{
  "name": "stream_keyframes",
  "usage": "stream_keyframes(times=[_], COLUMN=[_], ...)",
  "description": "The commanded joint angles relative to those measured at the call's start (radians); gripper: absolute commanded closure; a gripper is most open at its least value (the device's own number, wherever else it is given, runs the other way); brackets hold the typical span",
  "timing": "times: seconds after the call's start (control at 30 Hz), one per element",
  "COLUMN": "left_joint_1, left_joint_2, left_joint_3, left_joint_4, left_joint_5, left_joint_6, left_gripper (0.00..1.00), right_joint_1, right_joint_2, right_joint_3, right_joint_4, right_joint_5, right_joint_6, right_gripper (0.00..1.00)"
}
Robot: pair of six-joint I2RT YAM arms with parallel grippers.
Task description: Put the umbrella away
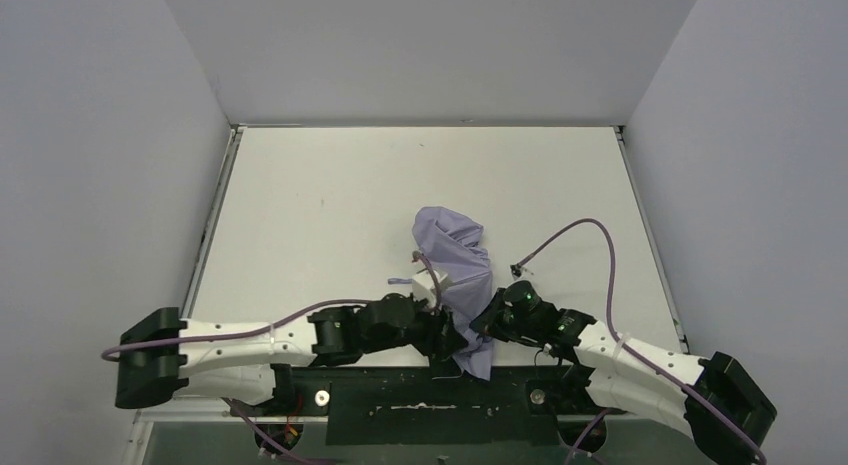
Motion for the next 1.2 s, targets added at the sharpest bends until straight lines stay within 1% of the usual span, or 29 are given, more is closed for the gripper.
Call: stream_keyframes(times=[0.0, 0.1, 0.13, 0.17, 0.23, 0.37, 0.5, 0.57, 0.67, 0.73, 0.83, 0.97, 1.03, 1.17], left_joint_1=[0.086, 0.204, 0.244, 0.281, 0.360, 0.493, 0.591, 0.624, 0.701, 0.741, 0.788, 0.802, 0.804, 0.805], left_joint_2=[-0.213, -0.300, -0.318, -0.327, -0.326, -0.268, -0.148, -0.080, 0.015, 0.064, 0.122, 0.197, 0.233, 0.306], left_joint_3=[-0.012, 0.003, 0.015, 0.030, 0.072, 0.171, 0.270, 0.326, 0.369, 0.369, 0.326, 0.283, 0.273, 0.283], left_joint_4=[-0.161, -0.253, -0.278, -0.304, -0.343, -0.381, -0.362, -0.344, -0.308, -0.279, -0.163, 0.018, 0.091, 0.150], left_joint_5=[-0.102, -0.064, -0.051, -0.039, -0.012, 0.017, 0.083, 0.105, 0.217, 0.264, 0.363, 0.462, 0.482, 0.497], left_joint_6=[0.011, 0.023, 0.030, 0.040, 0.063, 0.058, 0.046, 0.070, 0.074, 0.066, 0.025, -0.029, -0.056, -0.083], left_gripper=[0.49, 0.46, 0.43, 0.40, 0.36, 0.29, 0.22, 0.21, 0.20, 0.20, 0.20, 0.22, 0.22, 0.26], right_joint_1=[0.004, 0.004, 0.004, 0.006, 0.006, 0.005, 0.004, 0.005, 0.005, 0.004, 0.005, 0.004, 0.005, 0.005], right_joint_2=[0.039, 0.084, 0.096, 0.107, 0.122, 0.122, 0.110, 0.107, 0.104, 0.100, 0.095, 0.097, 0.100, 0.105], right_joint_3=[-0.060, -0.093, -0.099, -0.101, -0.104, -0.109, -0.110, -0.108, -0.108, -0.107, -0.104, -0.100, -0.100, -0.095], right_joint_4=[0.032, 0.082, 0.095, 0.103, 0.108, 0.102, 0.091, 0.086, 0.086, 0.083, 0.082, 0.080, 0.083, 0.084], right_joint_5=[0.053, 0.053, 0.053, 0.054, 0.060, 0.065, 0.066, 0.066, 0.065, 0.065, 0.066, 0.066, 0.063, 0.060], right_joint_6=[0.007, 0.011, 0.011, 0.010, 0.004, 0.000, -0.004, -0.007, -0.006, -0.006, -0.006, -0.006, -0.008, -0.009], right_gripper=[1.00, 1.00, 1.00, 1.00, 1.00, 1.00, 1.00, 1.00, 1.00, 1.00, 1.00, 1.00, 1.00, 1.00])
